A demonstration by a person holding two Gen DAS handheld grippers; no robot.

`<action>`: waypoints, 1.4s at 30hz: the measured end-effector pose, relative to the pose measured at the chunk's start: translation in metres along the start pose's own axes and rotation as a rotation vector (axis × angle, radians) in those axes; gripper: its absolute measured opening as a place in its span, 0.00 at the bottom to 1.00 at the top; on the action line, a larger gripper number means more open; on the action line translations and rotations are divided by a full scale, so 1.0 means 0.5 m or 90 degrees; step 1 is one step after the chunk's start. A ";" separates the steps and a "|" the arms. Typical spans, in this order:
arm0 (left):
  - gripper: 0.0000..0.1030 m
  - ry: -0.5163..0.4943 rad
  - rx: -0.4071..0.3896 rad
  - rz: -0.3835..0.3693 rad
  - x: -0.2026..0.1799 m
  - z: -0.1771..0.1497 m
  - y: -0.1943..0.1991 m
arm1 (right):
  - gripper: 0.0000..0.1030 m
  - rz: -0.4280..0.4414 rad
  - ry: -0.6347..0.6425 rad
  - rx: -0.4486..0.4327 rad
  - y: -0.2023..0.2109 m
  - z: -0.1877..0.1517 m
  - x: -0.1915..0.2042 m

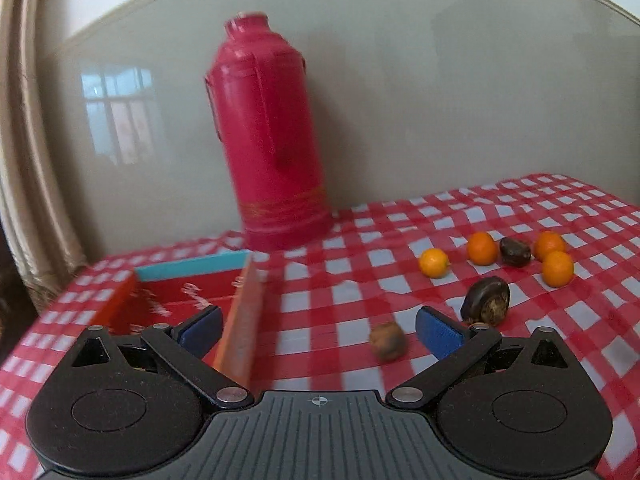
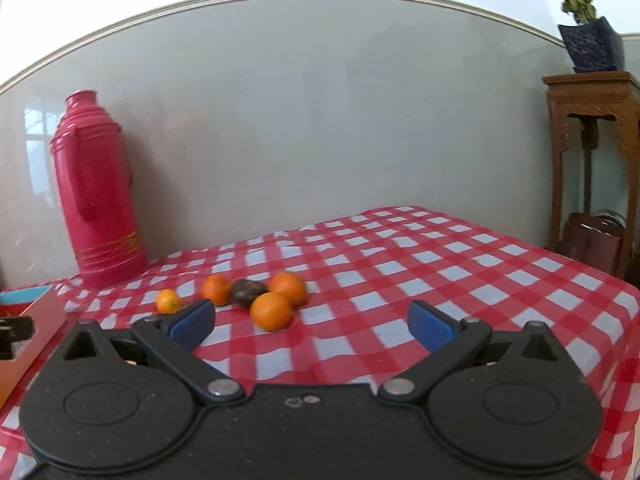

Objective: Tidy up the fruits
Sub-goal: 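Move the left gripper back to the fruits and grasp the brown kiwi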

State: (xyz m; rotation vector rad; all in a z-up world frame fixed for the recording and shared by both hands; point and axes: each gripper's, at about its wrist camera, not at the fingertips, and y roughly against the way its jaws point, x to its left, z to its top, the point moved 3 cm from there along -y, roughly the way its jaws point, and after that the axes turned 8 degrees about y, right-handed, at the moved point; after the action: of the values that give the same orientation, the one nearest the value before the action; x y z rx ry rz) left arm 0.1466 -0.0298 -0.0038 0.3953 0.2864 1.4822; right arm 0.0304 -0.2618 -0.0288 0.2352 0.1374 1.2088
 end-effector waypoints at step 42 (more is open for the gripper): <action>0.43 0.036 0.134 -0.085 -0.059 -0.052 -0.162 | 0.95 0.015 -0.024 0.026 -0.020 -0.009 -0.013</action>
State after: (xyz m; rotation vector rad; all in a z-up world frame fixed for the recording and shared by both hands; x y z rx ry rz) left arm 0.2067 -0.0608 -0.0632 0.4929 0.5075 1.3385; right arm 0.0360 -0.2708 -0.0356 0.2953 0.1269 1.2255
